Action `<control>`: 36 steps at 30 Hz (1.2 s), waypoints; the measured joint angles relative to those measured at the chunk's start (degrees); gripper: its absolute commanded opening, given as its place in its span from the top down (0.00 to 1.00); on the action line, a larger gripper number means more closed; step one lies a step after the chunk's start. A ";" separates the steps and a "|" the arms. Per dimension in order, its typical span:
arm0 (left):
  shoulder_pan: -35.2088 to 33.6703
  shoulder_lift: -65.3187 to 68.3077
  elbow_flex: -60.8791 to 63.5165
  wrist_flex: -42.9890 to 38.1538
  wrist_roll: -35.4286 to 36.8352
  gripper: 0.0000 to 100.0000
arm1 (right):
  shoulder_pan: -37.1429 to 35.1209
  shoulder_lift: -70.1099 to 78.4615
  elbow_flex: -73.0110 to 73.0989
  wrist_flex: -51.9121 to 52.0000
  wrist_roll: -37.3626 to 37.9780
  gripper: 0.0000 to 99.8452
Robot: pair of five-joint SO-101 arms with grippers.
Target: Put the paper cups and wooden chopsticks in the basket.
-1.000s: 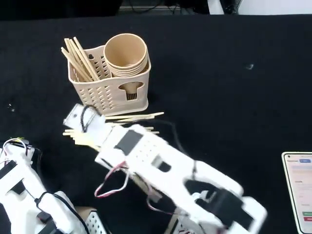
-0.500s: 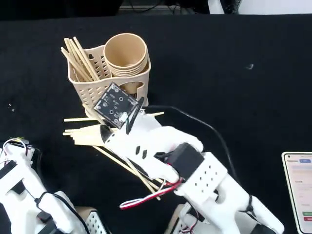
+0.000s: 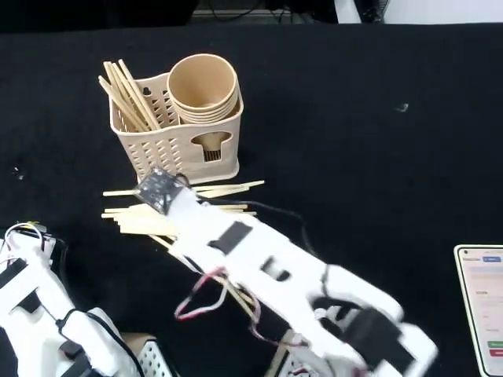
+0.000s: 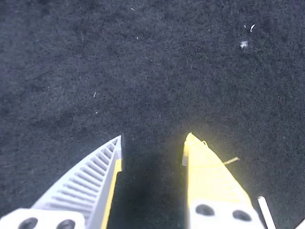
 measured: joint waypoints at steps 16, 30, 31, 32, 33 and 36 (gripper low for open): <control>0.00 0.00 0.00 0.00 0.00 0.79 | 0.00 14.33 -13.19 7.65 0.00 0.90; 0.00 0.00 0.00 0.00 0.00 0.79 | -2.29 7.56 -15.47 19.08 0.09 0.77; 0.00 0.00 0.00 0.00 0.00 0.79 | -2.29 6.42 -14.86 19.16 0.09 0.75; 0.00 0.00 0.00 0.00 0.00 0.79 | -2.29 5.36 -13.98 19.16 0.09 0.74; 0.00 0.00 0.00 0.00 0.00 0.79 | -2.29 4.66 -12.92 19.16 0.09 0.75; 0.00 0.00 0.00 0.00 0.00 0.79 | -2.29 4.13 -9.05 16.79 -0.62 0.75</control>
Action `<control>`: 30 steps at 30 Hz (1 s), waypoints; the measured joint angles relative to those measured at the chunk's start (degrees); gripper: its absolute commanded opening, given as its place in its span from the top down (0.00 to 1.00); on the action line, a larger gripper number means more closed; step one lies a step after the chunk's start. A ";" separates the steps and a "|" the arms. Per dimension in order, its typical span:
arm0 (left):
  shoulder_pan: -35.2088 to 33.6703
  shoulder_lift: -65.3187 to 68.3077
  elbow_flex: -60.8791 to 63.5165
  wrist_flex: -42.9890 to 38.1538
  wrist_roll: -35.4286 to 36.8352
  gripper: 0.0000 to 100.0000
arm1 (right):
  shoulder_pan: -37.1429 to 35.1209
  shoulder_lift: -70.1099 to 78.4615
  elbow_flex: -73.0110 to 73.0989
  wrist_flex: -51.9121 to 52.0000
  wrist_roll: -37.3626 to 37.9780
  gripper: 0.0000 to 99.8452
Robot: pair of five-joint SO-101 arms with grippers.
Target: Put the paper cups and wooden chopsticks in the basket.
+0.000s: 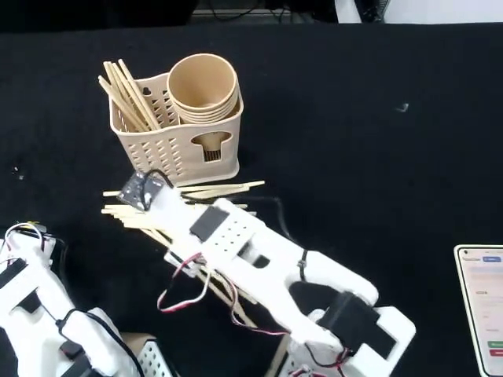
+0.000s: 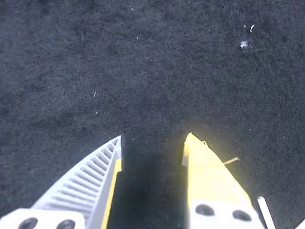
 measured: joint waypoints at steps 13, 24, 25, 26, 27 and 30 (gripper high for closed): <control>0.00 0.00 0.00 0.00 0.00 0.79 | -0.18 3.60 6.07 -12.48 -3.08 0.96; 0.00 0.00 0.00 0.00 0.00 0.79 | -0.35 3.69 6.07 -10.37 -2.81 0.88; 0.00 0.00 0.00 0.00 0.00 0.79 | -0.35 3.69 6.07 -9.85 -1.85 0.90; 0.00 0.00 0.00 0.00 0.00 0.79 | -0.35 3.69 6.07 -9.76 -1.05 0.94; 0.00 0.00 0.00 0.00 0.00 0.79 | -0.35 3.69 6.07 -9.76 -0.62 0.99; 0.00 0.00 0.00 0.00 0.00 0.79 | -0.35 3.69 6.07 -9.76 0.09 0.99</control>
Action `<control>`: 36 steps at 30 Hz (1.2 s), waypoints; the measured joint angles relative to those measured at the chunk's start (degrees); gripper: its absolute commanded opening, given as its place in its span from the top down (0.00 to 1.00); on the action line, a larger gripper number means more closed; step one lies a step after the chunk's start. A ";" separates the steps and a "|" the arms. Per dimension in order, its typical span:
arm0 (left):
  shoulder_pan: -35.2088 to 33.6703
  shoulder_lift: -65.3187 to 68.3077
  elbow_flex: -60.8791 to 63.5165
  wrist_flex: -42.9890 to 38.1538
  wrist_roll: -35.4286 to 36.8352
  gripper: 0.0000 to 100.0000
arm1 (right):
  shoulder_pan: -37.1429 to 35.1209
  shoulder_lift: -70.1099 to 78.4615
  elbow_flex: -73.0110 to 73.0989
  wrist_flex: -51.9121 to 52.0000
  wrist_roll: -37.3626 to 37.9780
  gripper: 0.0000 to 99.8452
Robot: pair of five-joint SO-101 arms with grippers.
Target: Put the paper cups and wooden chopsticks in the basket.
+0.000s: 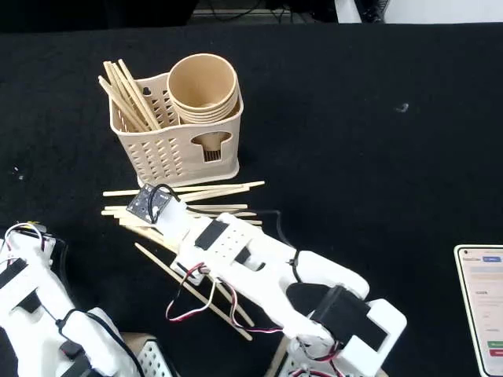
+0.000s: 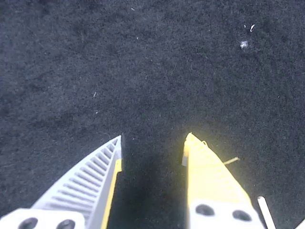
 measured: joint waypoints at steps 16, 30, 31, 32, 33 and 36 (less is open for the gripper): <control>0.00 0.00 0.00 0.00 0.00 0.79 | 0.00 -22.77 6.68 5.01 0.26 0.99; 0.00 0.00 0.00 0.00 0.00 0.79 | 5.71 -39.74 -5.19 10.11 3.87 0.99; 0.00 0.00 0.00 0.00 0.00 0.79 | 6.15 -39.82 -7.30 10.11 3.87 0.99; 0.00 0.00 0.00 0.00 0.00 0.79 | 6.42 -39.82 -9.49 9.93 3.87 0.99; 0.00 0.00 0.00 0.00 0.00 0.79 | 6.51 -39.82 -11.69 9.41 3.87 0.99; 0.00 0.00 0.00 0.00 0.00 0.79 | 6.33 -39.74 -17.49 7.65 4.22 0.99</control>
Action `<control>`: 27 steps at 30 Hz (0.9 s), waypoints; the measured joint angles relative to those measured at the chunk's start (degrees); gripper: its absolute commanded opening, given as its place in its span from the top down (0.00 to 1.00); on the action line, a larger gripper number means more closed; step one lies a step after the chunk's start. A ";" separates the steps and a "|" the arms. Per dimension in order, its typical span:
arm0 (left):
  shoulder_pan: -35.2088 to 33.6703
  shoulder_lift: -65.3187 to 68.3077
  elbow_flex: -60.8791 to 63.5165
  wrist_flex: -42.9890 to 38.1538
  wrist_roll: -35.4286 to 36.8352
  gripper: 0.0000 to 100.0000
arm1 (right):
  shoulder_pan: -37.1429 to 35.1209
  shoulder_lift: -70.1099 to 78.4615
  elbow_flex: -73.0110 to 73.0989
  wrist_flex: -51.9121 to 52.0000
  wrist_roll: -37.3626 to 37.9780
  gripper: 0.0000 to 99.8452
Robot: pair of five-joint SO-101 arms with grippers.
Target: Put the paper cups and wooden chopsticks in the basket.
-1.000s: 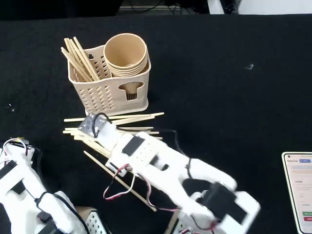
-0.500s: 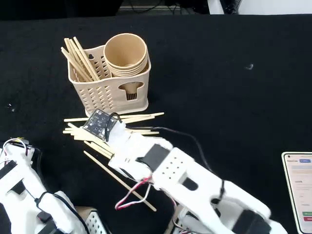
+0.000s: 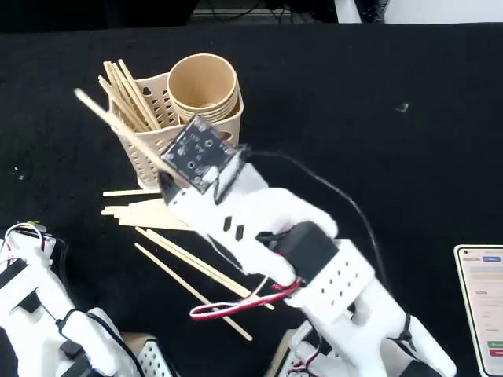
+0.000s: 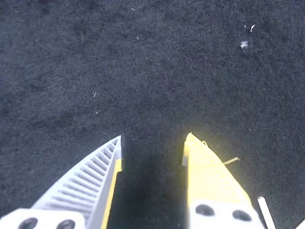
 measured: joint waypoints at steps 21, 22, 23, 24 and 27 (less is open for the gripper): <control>0.00 0.00 0.00 0.00 0.00 0.79 | 5.54 22.95 -9.41 -48.26 -14.68 0.99; 0.00 0.00 0.00 0.00 0.00 0.79 | 5.54 23.82 -9.41 -49.76 -14.68 0.99; 0.00 0.00 0.00 0.00 0.00 0.79 | 5.54 24.79 -9.41 -51.25 -14.77 0.99; 0.00 0.00 0.00 0.00 0.00 0.79 | 5.89 25.85 -9.41 -52.57 -14.77 0.99; 0.00 0.00 0.00 0.00 0.00 0.79 | 6.68 29.54 -9.41 -56.35 -14.77 0.99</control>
